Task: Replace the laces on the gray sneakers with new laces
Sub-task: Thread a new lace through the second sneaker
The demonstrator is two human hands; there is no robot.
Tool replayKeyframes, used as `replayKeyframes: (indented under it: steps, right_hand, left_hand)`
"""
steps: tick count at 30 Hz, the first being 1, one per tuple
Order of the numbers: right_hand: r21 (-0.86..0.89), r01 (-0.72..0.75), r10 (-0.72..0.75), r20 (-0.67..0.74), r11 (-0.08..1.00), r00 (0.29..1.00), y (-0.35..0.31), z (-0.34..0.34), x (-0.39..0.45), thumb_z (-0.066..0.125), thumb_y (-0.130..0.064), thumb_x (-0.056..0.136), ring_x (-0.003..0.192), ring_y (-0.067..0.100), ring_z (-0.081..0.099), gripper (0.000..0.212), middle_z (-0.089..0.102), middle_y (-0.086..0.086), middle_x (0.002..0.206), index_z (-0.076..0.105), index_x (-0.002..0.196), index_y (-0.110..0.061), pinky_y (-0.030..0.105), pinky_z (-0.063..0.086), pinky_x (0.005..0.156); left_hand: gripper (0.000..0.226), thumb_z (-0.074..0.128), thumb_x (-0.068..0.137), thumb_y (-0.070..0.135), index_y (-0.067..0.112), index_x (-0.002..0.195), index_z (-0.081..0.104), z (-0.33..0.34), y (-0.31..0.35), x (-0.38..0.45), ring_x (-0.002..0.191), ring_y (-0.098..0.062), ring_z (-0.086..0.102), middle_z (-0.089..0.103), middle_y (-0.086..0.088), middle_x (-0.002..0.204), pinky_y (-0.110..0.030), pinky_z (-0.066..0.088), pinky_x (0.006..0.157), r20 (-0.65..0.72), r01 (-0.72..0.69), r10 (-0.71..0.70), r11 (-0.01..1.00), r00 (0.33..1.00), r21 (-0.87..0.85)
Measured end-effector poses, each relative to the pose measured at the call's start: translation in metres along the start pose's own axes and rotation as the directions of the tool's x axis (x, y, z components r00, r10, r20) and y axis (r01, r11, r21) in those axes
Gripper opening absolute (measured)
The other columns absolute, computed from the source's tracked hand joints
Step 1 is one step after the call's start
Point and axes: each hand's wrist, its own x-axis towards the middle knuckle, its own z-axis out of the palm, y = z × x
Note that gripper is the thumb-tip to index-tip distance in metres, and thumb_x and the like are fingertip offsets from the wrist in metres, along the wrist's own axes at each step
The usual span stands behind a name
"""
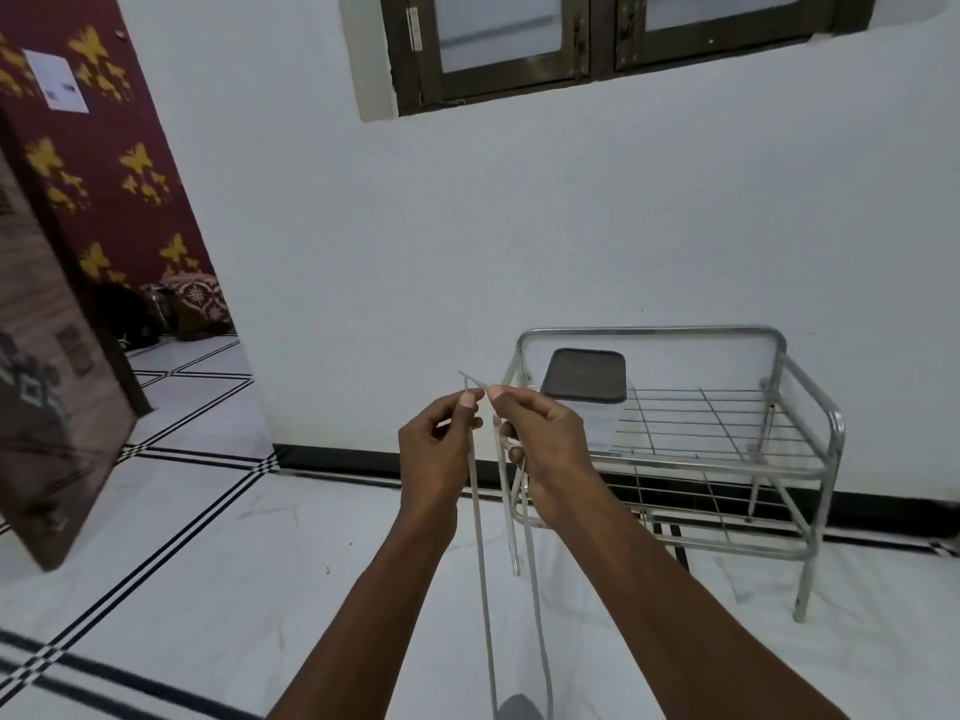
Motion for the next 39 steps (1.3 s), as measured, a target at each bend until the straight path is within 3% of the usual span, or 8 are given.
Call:
replayKeyframes:
  steps: [11,19,24,27,30,33,37,39]
  right_hand:
    - [-0.086,0.045,-0.04,0.056,0.995,0.998,0.029,-0.013,-0.002,0.069,-0.023,0.094,0.082,0.011,0.072,0.017,0.076,0.003,0.094,0.072,0.105,-0.011,0.023,0.056,0.071]
    - [-0.401,-0.065,0.087,0.037,0.914,0.996,0.174,-0.091,-0.043,0.065,-0.02,0.096,0.076,0.013,0.072,0.016,0.076,0.008,0.089,0.069,0.101,-0.006,0.019,0.055,0.068]
    - [-0.541,-0.183,0.205,-0.02,0.821,0.979,0.284,-0.144,-0.074,0.071,-0.022,0.091,0.087,0.015,0.071,0.006,0.076,-0.004,0.088,0.073,0.089,-0.016,0.038,0.058,0.087]
    - [-0.571,-0.228,0.235,-0.063,0.789,0.97,0.318,-0.162,-0.087,0.069,-0.023,0.092,0.08,0.016,0.071,0.008,0.075,-0.003,0.087,0.071,0.089,-0.015,0.04,0.058,0.079]
    - [-0.654,-0.224,0.206,-0.105,0.723,0.973,0.341,-0.177,-0.096,0.066,-0.027,0.095,0.078,0.016,0.068,0.013,0.071,-0.004,0.089,0.07,0.093,-0.015,0.033,0.056,0.074]
    - [-0.682,-0.249,0.224,-0.127,0.688,0.966,0.362,-0.186,-0.106,0.066,-0.027,0.095,0.084,0.018,0.066,0.013,0.07,-0.003,0.093,0.069,0.096,-0.014,0.032,0.053,0.078]
    - [-0.651,-0.271,0.23,-0.15,0.709,0.962,0.378,-0.188,-0.111,0.065,-0.031,0.095,0.092,0.016,0.065,0.014,0.07,-0.003,0.098,0.068,0.096,-0.017,0.036,0.054,0.085]
    - [-0.643,-0.264,0.214,-0.157,0.719,0.964,0.382,-0.189,-0.112,0.064,-0.032,0.095,0.094,0.015,0.064,0.013,0.069,-0.004,0.101,0.067,0.096,-0.019,0.035,0.054,0.086]
  left_hand:
    - [0.015,0.065,0.099,0.029,0.024,0.104,0.079,-0.009,-0.025,-0.005,0.094,-0.013,0.07,0.077,0.005,0.093,-0.035,0.058,0.087,-0.02,0.033,-0.033,0.999,0.999,-0.004]
    - [0.017,0.065,0.099,0.036,0.028,0.105,0.079,-0.052,-0.168,-0.11,0.098,0.007,0.066,0.075,0.018,0.102,-0.022,0.049,0.086,-0.043,0.296,-0.293,0.94,0.955,0.169]
    - [0.018,0.066,0.099,0.034,0.024,0.103,0.08,-0.071,-0.255,-0.181,0.083,-0.007,0.068,0.076,0.001,0.091,-0.032,0.06,0.083,-0.123,0.463,-0.447,0.865,0.886,0.192]
    - [0.019,0.064,0.1,0.03,0.017,0.104,0.077,-0.078,-0.29,-0.204,0.068,-0.008,0.065,0.072,-0.011,0.087,-0.023,0.059,0.063,-0.194,0.543,-0.51,0.813,0.838,0.21]
    - [0.026,0.069,0.096,0.029,0.01,0.114,0.064,-0.081,-0.315,-0.223,0.086,-0.022,0.069,0.07,-0.011,0.097,-0.04,0.061,0.079,-0.388,0.635,-0.532,0.742,0.753,0.215]
    - [0.044,0.079,0.087,0.038,0.006,0.107,0.058,-0.078,-0.331,-0.242,0.092,-0.026,0.067,0.068,-0.009,0.094,-0.034,0.054,0.083,-0.518,0.739,-0.571,0.645,0.637,0.197]
    - [0.054,0.08,0.08,0.055,0.004,0.096,0.07,-0.069,-0.338,-0.248,0.084,-0.023,0.067,0.069,-0.005,0.084,-0.016,0.047,0.069,-0.437,0.722,-0.58,0.608,0.688,0.33]
    - [0.043,0.078,0.082,0.053,0.012,0.092,0.074,-0.066,-0.34,-0.245,0.091,-0.022,0.067,0.072,-0.004,0.09,-0.025,0.051,0.079,-0.419,0.646,-0.496,0.647,0.76,0.405]
